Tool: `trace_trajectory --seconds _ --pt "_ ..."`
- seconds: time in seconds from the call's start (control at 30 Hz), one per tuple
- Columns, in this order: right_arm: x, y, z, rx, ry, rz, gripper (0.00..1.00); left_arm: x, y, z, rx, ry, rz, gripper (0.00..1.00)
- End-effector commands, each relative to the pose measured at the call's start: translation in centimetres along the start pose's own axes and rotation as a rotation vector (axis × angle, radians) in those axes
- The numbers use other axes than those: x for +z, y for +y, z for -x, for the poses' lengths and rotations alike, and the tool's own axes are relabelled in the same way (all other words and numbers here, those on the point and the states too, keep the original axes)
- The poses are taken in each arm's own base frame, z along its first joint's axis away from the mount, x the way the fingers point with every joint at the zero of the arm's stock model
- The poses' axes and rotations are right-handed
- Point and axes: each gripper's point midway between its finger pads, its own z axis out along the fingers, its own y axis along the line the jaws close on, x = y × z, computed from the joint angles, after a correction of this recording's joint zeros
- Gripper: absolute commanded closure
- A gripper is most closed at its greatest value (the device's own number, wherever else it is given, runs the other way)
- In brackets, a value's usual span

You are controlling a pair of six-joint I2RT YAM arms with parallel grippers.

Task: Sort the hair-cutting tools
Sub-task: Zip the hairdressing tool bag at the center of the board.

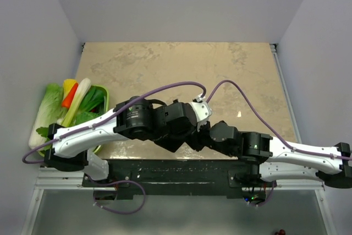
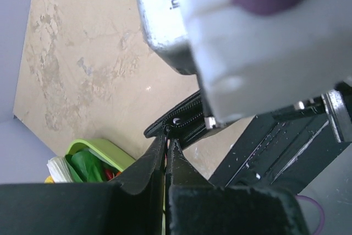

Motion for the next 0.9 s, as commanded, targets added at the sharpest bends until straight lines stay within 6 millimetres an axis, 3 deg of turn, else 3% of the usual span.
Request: trace_trajectory --seconds 0.0,0.17,0.4,0.53,0.7,0.87 --pt "-0.1 -1.5 -3.6 -0.195 0.172 -0.063 1.0 -3.3 2.0 6.6 -0.229 -0.332 0.001 1.0" --pt "0.1 -0.7 -3.4 -0.21 0.176 -0.045 1.0 -3.2 -0.4 8.4 -0.217 -0.398 -0.124 1.0" --pt "0.9 -0.9 -3.8 -0.22 0.186 -0.074 1.0 -1.2 -6.4 10.0 -0.148 -0.387 -0.347 1.0" --pt "1.1 -1.7 -3.2 -0.198 0.163 -0.138 1.0 -1.2 -8.3 9.9 -0.133 -0.384 -0.418 1.0" --pt "1.6 -2.5 -3.6 -0.184 0.17 -0.197 1.0 -2.7 -11.0 10.0 -0.112 -0.418 -0.516 1.0" --pt "1.2 -2.9 -3.2 -0.168 0.156 -0.223 1.0 -0.8 -11.5 8.3 -0.111 -0.39 -0.467 1.0"
